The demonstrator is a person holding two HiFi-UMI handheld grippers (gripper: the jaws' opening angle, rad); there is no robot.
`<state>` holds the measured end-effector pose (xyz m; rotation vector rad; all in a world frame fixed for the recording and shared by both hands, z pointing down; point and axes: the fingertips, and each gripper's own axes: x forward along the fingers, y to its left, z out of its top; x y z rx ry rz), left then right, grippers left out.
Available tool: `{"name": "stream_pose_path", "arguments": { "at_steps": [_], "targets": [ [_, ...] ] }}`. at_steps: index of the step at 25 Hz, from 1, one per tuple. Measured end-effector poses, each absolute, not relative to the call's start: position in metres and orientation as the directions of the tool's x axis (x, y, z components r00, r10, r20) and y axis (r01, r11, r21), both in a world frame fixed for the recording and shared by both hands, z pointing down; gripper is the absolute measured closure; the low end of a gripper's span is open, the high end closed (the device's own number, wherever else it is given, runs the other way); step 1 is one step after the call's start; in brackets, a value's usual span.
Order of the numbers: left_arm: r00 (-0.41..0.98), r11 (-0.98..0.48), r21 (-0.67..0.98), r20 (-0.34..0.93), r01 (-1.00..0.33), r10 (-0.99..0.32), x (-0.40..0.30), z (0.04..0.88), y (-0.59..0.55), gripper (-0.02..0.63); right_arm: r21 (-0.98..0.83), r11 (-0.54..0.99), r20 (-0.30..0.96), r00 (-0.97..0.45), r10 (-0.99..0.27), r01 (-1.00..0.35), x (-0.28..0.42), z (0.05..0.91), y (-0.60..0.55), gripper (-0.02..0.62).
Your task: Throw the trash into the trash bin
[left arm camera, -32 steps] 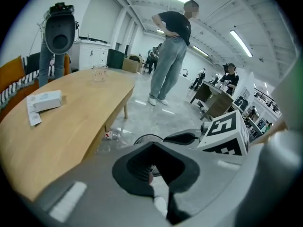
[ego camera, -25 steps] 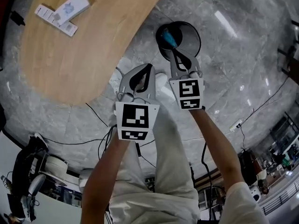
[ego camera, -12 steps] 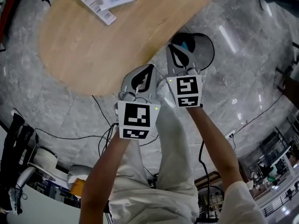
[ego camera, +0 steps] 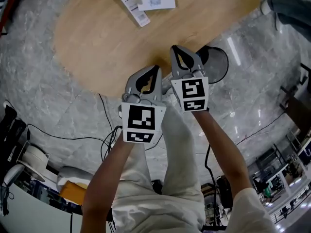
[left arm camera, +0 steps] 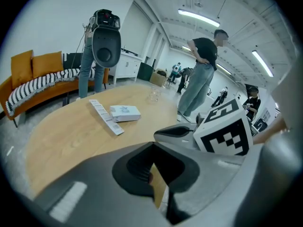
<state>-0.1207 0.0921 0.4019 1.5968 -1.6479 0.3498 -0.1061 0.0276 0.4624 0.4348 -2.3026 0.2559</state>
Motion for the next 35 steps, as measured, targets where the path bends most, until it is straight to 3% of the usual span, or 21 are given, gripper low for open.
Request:
{"name": "stream_pose_path", "arguments": {
  "at_steps": [8,12,26,31,35],
  "targets": [
    [0.067,0.243,0.331,0.704,-0.912,-0.707,-0.172,0.411,0.106,0.606,-0.072,0.933,0.725,-0.661,-0.194,-0.353,-0.157,0.473,0.031,0.565],
    [0.050,0.269,0.329,0.712,-0.905,-0.701,-0.194,0.419,0.115,0.606,-0.067,0.932,0.741,-0.643,-0.193,-0.357,-0.182,0.488,0.032,0.482],
    [0.044,0.308,0.350,0.720,-0.885,-0.693,-0.232,0.439,0.132,0.606,0.024,0.937,0.774,-0.587,-0.239,-0.349,-0.233,0.523,0.021,0.379],
    [0.013,0.339,0.342,0.721,-0.877,-0.693,-0.244,0.440,0.135,0.606,0.055,0.944,0.771,-0.587,-0.247,-0.325,-0.240,0.516,0.028,0.488],
    [0.009,0.339,0.339,0.720,-0.878,-0.694,-0.245,0.435,0.135,0.606,0.060,0.948,0.753,-0.609,-0.248,-0.311,-0.239,0.503,0.033,0.538]
  ]
}}
